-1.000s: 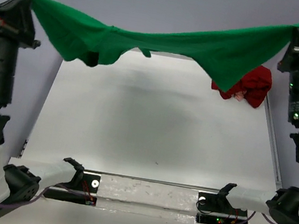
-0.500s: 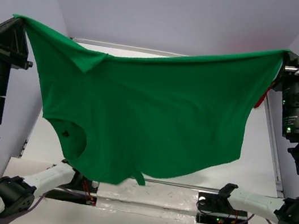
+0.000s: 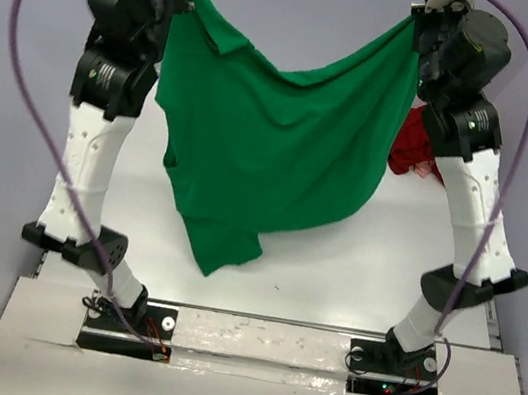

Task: Fold and stack the t-shirts
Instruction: Flatten the tshirt out

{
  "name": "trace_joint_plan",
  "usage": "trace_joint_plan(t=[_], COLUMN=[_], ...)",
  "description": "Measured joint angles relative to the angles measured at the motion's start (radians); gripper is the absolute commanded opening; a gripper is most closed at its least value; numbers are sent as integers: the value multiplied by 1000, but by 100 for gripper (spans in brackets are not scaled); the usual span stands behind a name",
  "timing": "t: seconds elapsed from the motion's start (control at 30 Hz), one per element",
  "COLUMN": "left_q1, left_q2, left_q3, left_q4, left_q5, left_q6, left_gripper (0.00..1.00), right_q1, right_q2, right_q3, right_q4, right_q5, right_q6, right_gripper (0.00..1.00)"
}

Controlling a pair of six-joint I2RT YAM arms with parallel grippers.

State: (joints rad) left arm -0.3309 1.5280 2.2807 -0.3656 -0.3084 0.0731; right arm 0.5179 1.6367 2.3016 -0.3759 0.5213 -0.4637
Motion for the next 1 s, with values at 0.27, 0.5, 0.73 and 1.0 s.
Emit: trace_joint_plan(t=[0.27,0.5,0.73,1.0], left_q1=[159,251,207,-50], left_q2=[335,383,241,-170], left_q3=[194,195,76,-34], left_q4=[-27,-26,-22,-58], left_q5=[122,192,155,33], left_q6=[5,2,-1,18], left_gripper=[0,0,0,0], right_q1=[-208,-283,-244,-16], right_q2=[312,365,224,-243], right_q3=[277,277,167,-87], right_q4=[-86,-93,-106,-98], right_q5=[-173,-240,-225,-105], right_q6=[54,61,51,3], right_gripper=[0,0,0,0])
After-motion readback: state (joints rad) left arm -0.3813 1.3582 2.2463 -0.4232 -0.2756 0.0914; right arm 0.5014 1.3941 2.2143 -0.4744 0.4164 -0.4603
